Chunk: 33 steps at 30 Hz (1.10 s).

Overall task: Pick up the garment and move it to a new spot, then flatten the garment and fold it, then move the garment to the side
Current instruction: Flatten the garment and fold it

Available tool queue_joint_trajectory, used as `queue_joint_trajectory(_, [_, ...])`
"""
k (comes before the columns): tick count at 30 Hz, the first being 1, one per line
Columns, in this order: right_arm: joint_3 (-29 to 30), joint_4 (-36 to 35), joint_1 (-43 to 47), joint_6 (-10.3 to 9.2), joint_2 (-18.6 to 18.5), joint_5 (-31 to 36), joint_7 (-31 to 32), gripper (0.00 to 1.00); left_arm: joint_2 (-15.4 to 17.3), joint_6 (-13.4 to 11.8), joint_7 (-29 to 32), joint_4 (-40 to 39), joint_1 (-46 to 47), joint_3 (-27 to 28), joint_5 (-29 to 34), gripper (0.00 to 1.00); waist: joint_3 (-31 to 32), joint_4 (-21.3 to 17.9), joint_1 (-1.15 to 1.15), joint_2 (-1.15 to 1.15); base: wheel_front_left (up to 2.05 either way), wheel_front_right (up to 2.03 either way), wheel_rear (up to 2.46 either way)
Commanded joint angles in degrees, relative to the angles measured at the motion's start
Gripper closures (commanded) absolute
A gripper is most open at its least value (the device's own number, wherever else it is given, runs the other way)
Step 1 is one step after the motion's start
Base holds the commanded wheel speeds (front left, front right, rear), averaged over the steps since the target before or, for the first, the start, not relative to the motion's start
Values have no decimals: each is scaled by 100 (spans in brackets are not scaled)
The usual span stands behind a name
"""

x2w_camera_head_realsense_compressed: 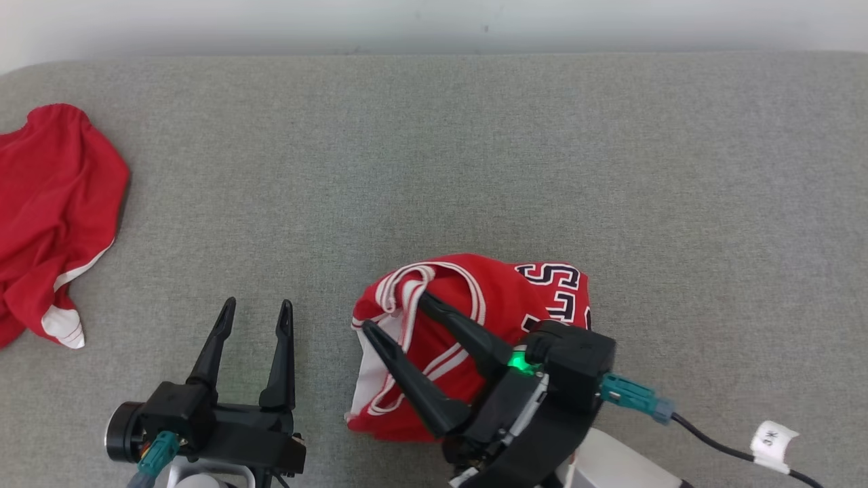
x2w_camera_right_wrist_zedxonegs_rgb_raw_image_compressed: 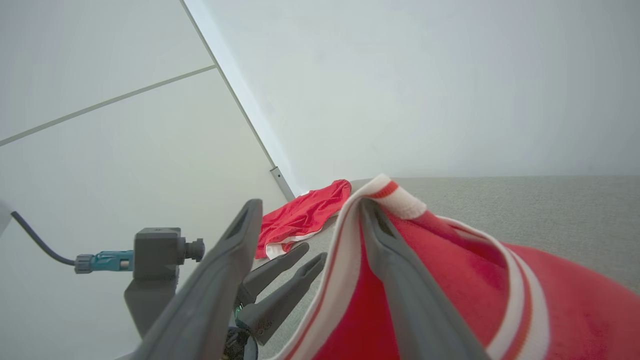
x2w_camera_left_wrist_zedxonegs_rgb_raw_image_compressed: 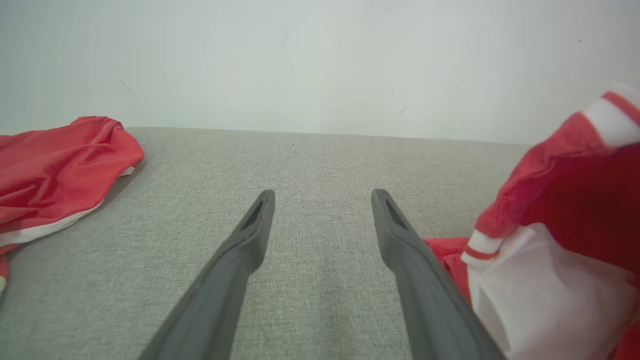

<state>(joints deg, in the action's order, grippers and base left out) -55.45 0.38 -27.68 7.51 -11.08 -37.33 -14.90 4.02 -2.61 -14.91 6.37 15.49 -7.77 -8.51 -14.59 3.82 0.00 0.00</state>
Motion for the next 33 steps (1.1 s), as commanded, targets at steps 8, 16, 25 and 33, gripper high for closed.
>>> queue_joint_trajectory(8, [-106,-159,331,-4,-546,-289,679,0,25,34,-16,-36,-89,93,39,0,85,-75,0,0,0,0,0])
queue_joint_trajectory(16, [205,-316,398,-4,-675,-228,638,0,22,2,-16,-66,-102,152,60,0,125,-94,0,0,0,0,0])
queue_joint_trajectory(25, [2720,-597,1025,-4,-601,558,51,0,38,-46,-16,-301,-222,292,84,0,256,-116,0,0,0,0,0])
queue_joint_trajectory(33, [4078,-546,1683,-4,-624,1420,13,0,75,-58,-16,-473,-455,283,122,0,474,-155,0,0,0,0,0])
